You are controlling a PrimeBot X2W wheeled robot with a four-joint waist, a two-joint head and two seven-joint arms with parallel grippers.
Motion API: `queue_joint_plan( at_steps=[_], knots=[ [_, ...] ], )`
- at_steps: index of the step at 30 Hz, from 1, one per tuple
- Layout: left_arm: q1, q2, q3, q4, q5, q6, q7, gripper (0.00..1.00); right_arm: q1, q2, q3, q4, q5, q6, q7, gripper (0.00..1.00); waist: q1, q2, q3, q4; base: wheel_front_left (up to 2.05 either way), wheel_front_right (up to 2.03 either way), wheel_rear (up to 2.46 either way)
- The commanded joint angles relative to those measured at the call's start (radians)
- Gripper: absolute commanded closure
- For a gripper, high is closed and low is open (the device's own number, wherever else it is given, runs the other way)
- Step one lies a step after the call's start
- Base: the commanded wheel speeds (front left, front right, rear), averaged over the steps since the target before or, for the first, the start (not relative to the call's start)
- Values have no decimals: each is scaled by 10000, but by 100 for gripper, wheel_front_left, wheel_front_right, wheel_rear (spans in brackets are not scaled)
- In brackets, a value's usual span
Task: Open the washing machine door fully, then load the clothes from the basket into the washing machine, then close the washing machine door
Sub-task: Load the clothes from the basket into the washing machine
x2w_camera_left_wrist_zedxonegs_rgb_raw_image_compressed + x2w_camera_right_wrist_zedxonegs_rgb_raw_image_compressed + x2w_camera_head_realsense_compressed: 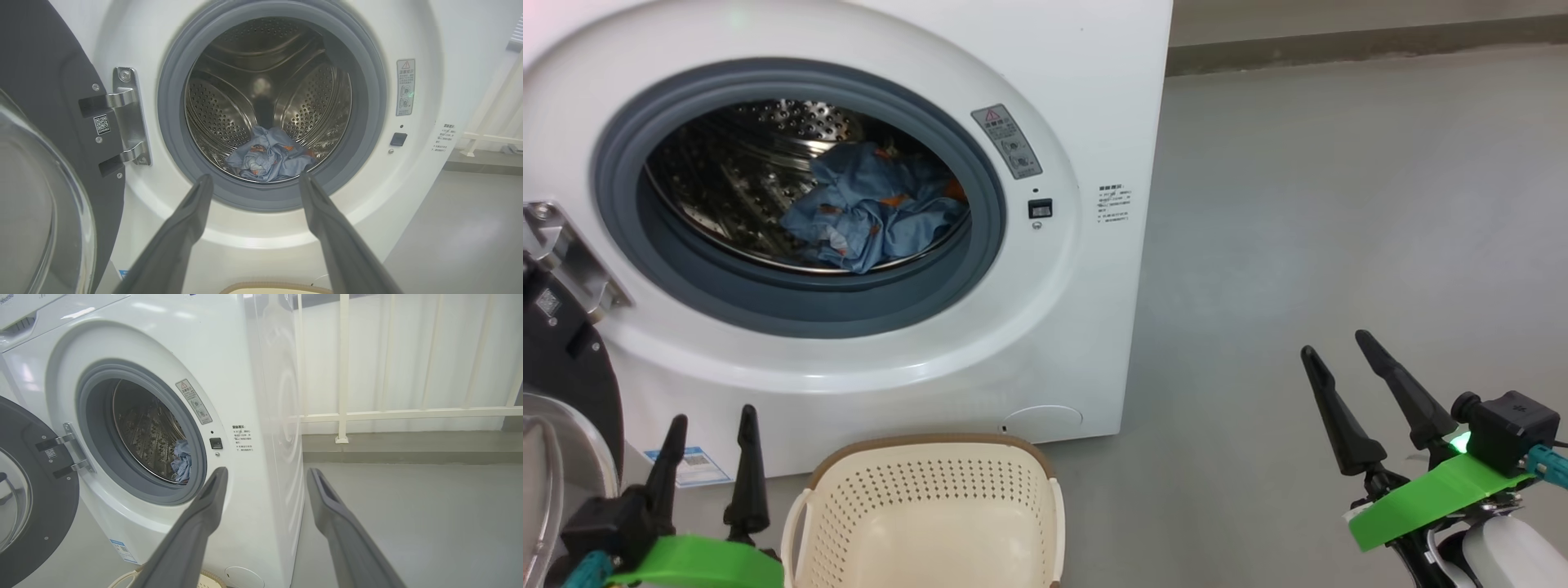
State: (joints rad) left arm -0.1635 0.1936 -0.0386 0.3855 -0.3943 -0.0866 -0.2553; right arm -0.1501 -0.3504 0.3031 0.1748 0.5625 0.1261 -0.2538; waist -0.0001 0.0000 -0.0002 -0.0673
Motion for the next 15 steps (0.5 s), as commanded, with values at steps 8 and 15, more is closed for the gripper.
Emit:
queue_joint_plan(
  at_steps=[8, 15],
  knots=[
    [502, 71, 437, -1173, 142, 258, -64, 0, 128, -236, -49, -280, 45, 46, -80, 0, 1, 0, -94, 127, 0, 0, 0],
    [724, 70, 432, -1460, 285, 369, -64, 0, 133, -256, -40, -294, 52, 46, -80, 0, 1, 0, -129, 125, 0, 0, 0]
  ],
)
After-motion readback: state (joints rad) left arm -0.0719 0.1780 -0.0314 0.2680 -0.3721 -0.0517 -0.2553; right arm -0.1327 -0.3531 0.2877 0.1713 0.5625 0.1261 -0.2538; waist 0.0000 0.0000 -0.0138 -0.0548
